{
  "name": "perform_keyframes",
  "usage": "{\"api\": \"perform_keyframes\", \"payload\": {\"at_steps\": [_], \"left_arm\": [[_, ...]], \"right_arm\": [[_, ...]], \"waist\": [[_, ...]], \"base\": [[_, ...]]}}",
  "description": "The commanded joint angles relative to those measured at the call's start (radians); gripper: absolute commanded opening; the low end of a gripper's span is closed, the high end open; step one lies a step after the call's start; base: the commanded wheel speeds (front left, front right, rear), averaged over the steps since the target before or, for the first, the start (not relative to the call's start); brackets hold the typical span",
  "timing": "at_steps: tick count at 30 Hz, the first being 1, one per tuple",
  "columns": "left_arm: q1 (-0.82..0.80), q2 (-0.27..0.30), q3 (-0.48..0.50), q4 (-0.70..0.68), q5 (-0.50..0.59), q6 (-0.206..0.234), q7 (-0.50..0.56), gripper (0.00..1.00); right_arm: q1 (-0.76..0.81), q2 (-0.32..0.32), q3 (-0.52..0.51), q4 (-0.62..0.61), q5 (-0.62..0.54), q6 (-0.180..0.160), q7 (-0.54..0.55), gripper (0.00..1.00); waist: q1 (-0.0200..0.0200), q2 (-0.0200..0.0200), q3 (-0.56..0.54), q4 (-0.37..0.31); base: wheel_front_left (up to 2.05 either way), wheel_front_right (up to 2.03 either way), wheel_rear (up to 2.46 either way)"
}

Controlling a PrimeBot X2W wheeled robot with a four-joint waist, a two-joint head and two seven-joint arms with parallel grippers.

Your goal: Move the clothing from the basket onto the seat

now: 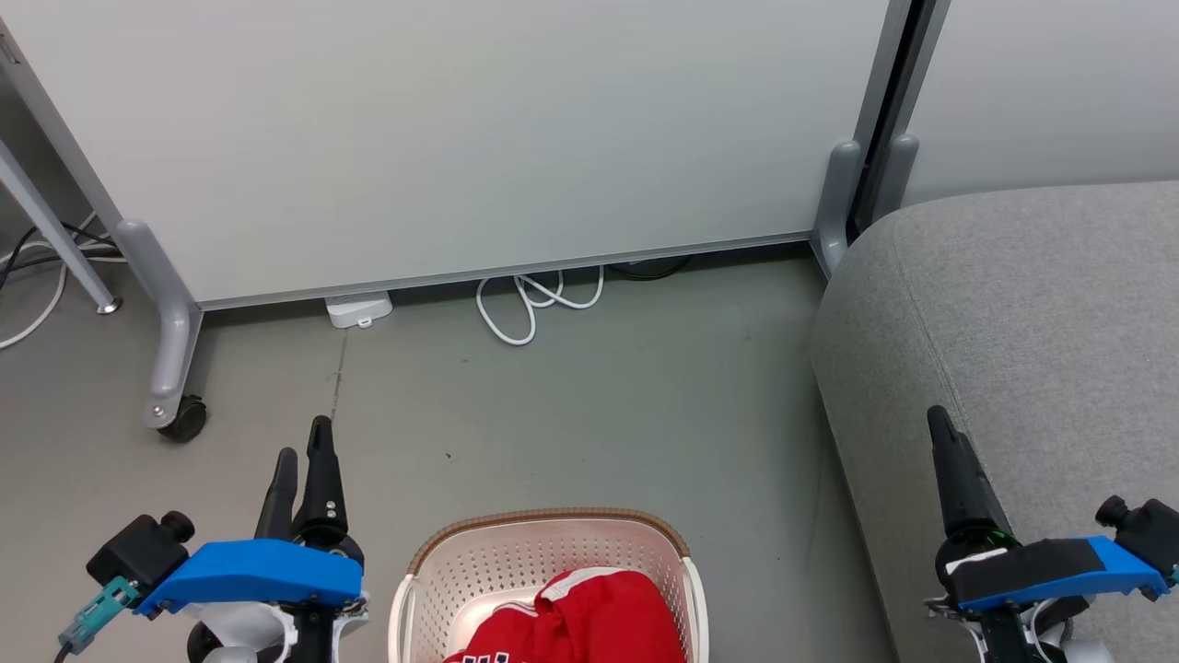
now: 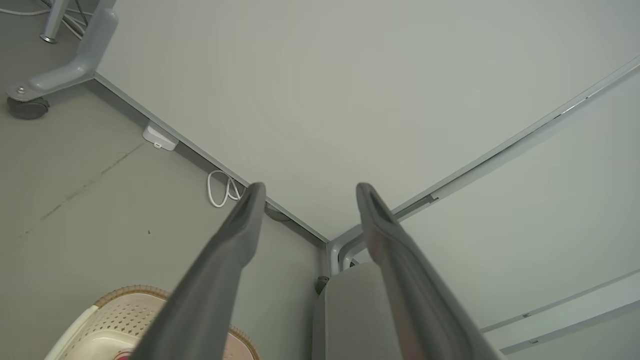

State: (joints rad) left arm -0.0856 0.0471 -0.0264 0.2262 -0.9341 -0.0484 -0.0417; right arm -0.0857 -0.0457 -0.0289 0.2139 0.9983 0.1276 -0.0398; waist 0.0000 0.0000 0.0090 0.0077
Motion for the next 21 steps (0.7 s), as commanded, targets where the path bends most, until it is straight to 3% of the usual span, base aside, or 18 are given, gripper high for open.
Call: {"api": "perform_keyframes", "payload": {"at_steps": [1, 21], "left_arm": [[-0.032, 0.011, -0.012, -0.010, 0.039, 0.007, -0.010, 1.00], [-0.057, 0.042, -0.118, 0.019, 0.312, 0.076, -0.075, 1.00]], "right_arm": [[-0.014, -0.005, 0.005, -0.017, -0.039, 0.002, -0.012, 1.00], [-0.016, -0.006, 0.041, -0.014, -0.331, 0.003, -0.077, 1.00]], "waist": [[0.0000, 0.0000, 0.000, 0.001], [0.0000, 0.0000, 0.000, 0.007]], "base": [[0.00, 0.00, 0.00], [0.00, 0.00, 0.00]]}}
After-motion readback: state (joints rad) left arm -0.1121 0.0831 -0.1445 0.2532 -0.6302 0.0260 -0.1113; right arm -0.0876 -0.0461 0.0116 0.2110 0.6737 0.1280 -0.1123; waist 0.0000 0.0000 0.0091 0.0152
